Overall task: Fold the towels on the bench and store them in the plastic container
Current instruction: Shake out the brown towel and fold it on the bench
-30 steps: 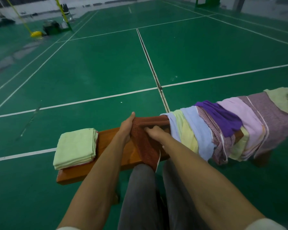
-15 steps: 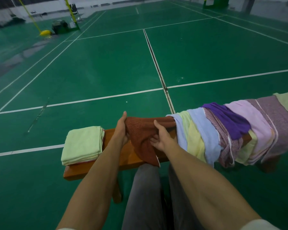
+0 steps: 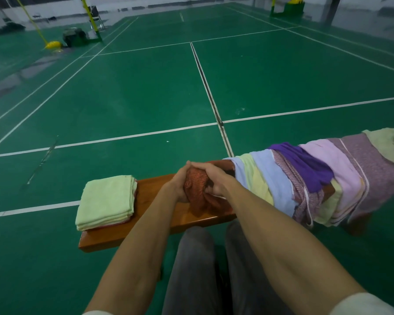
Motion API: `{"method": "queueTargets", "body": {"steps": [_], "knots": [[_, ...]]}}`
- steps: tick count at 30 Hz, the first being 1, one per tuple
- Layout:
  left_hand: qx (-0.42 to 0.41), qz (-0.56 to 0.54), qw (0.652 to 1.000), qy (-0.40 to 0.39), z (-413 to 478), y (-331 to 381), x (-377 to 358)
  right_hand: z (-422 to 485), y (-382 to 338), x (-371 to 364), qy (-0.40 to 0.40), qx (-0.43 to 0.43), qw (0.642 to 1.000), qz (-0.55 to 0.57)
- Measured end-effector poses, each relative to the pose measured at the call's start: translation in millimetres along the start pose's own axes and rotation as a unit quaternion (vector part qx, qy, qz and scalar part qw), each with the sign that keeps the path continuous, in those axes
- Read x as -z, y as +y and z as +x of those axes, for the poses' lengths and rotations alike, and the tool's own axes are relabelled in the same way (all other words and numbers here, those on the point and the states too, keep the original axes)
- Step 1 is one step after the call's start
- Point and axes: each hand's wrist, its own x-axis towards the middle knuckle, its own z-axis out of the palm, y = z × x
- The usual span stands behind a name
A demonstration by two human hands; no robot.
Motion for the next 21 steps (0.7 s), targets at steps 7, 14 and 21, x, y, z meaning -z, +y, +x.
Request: {"method": "queueTargets", "body": {"steps": [7, 14, 21], "knots": [[-0.182, -0.126, 0.974, 0.051, 7.1, 12.1, 8.9, -0.1, 3.2, 12.3, -0.054, -0.051, 0.993, -0.093], [-0.249, -0.089, 0.961, 0.083, -24.0, 41.2, 41.4, 8.8, -3.4, -11.7, -0.029, 0.084, 0.989, 0.120], [-0.334, -0.115, 0.926, 0.136, -48.7, 74.7, 85.3, 6.2, -48.8, -37.6, 0.007, 0.125, 0.976, 0.178]]}}
